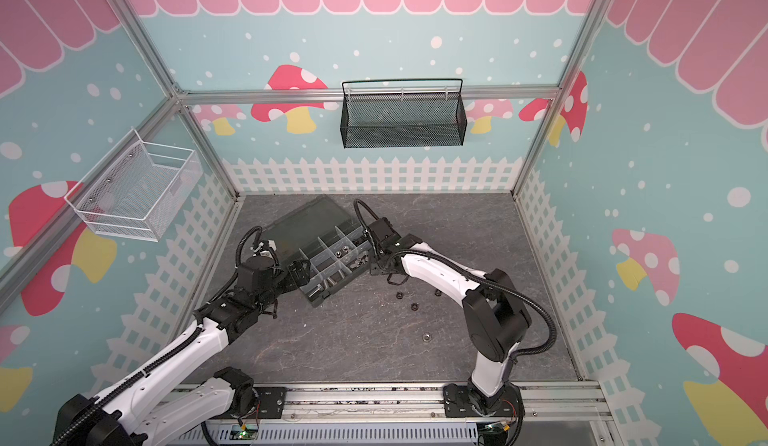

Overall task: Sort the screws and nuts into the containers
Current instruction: 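Move the right gripper back over the dark nuts on the table, then lower and close the right gripper on a silver hex nut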

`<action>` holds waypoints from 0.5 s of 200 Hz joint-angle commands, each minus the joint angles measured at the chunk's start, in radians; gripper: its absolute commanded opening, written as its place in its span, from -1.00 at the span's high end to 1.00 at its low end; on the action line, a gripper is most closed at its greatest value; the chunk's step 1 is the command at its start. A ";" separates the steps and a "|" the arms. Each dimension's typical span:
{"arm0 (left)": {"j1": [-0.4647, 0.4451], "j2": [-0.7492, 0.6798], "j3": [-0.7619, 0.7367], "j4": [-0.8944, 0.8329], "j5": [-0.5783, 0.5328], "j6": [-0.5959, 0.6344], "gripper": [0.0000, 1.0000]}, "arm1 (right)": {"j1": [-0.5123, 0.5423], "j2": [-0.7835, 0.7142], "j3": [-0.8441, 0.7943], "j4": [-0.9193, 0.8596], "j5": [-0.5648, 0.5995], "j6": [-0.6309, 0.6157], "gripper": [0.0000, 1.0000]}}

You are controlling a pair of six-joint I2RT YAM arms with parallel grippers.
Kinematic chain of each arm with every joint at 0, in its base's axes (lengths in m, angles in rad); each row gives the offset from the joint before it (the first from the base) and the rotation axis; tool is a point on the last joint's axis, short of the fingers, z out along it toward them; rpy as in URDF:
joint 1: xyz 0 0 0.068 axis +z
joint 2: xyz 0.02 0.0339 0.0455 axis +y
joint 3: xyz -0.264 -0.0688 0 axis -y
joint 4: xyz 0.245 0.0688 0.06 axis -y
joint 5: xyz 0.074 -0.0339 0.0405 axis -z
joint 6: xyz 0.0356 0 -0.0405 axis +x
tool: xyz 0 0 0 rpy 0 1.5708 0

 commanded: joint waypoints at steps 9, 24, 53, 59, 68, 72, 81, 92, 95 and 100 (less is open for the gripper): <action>0.002 -0.024 0.001 -0.017 0.020 -0.021 -0.97 | -0.019 -0.128 -0.129 -0.077 -0.014 0.085 -0.21; 0.002 -0.025 0.002 -0.017 0.017 -0.023 -0.97 | -0.024 -0.193 -0.191 -0.137 -0.022 0.111 -0.20; 0.002 -0.018 0.005 -0.014 0.009 -0.026 -0.97 | -0.028 -0.305 -0.306 -0.239 -0.061 0.148 -0.15; 0.002 -0.016 0.005 -0.011 0.007 -0.026 -0.97 | -0.028 -0.328 -0.330 -0.250 -0.076 0.153 -0.14; 0.002 -0.012 0.005 -0.008 0.007 -0.027 -0.97 | -0.029 -0.355 -0.361 -0.259 -0.102 0.158 -0.13; 0.002 -0.009 0.005 -0.006 0.007 -0.027 -0.97 | -0.030 -0.368 -0.375 -0.261 -0.113 0.162 -0.13; 0.002 -0.005 0.006 -0.003 0.007 -0.029 -0.98 | -0.030 -0.390 -0.408 -0.267 -0.140 0.169 -0.12; 0.002 0.003 0.006 0.000 0.009 -0.030 -0.98 | -0.029 -0.413 -0.446 -0.272 -0.162 0.181 -0.11; 0.002 0.005 0.006 0.002 0.009 -0.031 -0.98 | -0.030 -0.418 -0.459 -0.272 -0.168 0.183 -0.11; 0.002 0.006 0.007 0.004 0.012 -0.032 -0.98 | -0.030 -0.426 -0.476 -0.272 -0.177 0.187 -0.11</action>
